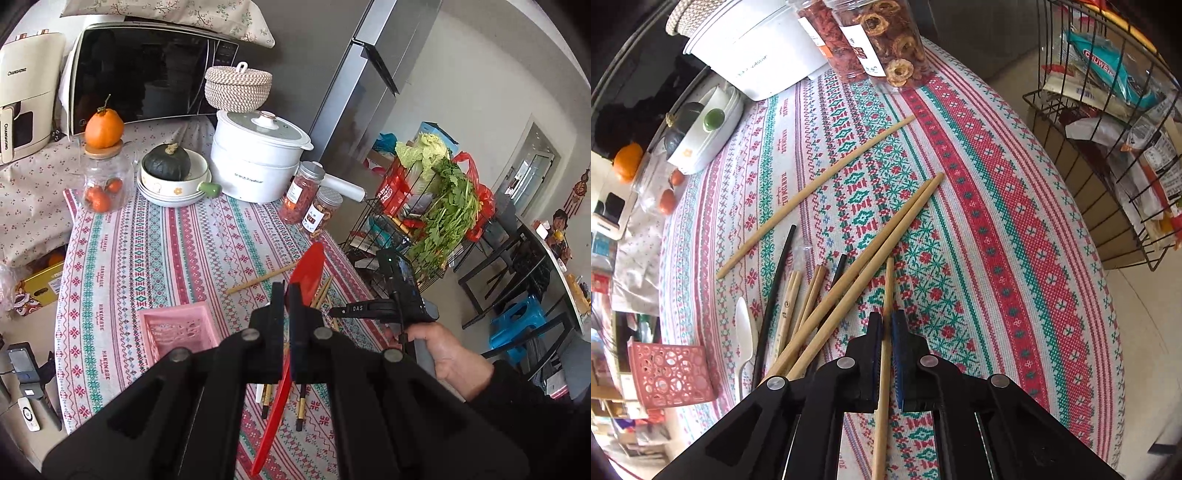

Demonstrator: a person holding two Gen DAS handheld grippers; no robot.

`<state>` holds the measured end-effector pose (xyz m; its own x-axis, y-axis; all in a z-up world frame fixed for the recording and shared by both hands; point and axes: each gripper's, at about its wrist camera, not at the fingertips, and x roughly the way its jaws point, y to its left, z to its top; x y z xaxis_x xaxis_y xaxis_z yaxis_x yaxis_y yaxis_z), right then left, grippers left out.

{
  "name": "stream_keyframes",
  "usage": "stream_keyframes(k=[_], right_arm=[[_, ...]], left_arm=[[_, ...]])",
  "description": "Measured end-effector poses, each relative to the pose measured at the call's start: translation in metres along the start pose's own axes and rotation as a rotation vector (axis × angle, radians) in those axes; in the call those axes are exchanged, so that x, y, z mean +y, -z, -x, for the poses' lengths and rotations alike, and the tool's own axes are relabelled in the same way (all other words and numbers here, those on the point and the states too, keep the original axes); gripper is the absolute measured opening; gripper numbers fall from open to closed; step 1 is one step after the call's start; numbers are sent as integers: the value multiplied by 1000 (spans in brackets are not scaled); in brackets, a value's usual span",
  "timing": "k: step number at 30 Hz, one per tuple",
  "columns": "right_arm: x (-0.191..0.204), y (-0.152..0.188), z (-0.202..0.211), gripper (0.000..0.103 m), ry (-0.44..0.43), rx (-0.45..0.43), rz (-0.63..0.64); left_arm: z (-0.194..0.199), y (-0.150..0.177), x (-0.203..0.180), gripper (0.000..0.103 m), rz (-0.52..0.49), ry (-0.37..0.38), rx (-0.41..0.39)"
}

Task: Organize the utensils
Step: 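Lift the red spoon with the left gripper while the right gripper grasps a bamboo chopstick, then lower the red spoon into the pink basket with left while right drops chopstick in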

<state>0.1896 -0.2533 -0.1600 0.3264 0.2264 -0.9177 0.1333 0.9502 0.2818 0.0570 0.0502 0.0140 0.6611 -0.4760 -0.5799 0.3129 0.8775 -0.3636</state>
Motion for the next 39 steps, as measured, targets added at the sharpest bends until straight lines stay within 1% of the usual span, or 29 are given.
stream_keyframes(k=[2,3,6,11,15,17,21,24,25,28,31,35,39], right_arm=[[3,5,14,5,-6,-36,26],[7,5,24,5,-17,-57,38],[16,17,56,5,-63,-134,70],[47,40,106,5,-119,-249,184],[66,56,136,5,-147,-326,257],[69,61,152,5,-165,-364,276],[85,68,173,5,-204,-425,306],[95,68,180,5,-227,-446,334],[99,68,182,5,-235,-449,345],[110,66,187,5,-232,-475,375],[120,63,190,5,-251,-479,394],[131,63,192,5,-268,-489,414],[139,66,194,5,-272,-503,429]], left_arm=[[4,-2,3,2,7,-2,-23],[6,-3,4,2,10,-4,-34],[10,-6,10,2,16,-23,-82],[13,-7,26,2,53,-56,-143],[13,-6,34,2,62,-81,-197],[13,-9,38,2,65,-103,-238],[16,-18,43,2,62,-152,-362],[11,-21,43,2,27,-219,-425],[8,-21,44,2,22,-225,-439],[-3,-18,48,2,17,-244,-462],[-13,-15,49,2,0,-268,-478],[-22,-15,54,2,-1,-281,-479],[-34,-7,65,2,32,-291,-432]])
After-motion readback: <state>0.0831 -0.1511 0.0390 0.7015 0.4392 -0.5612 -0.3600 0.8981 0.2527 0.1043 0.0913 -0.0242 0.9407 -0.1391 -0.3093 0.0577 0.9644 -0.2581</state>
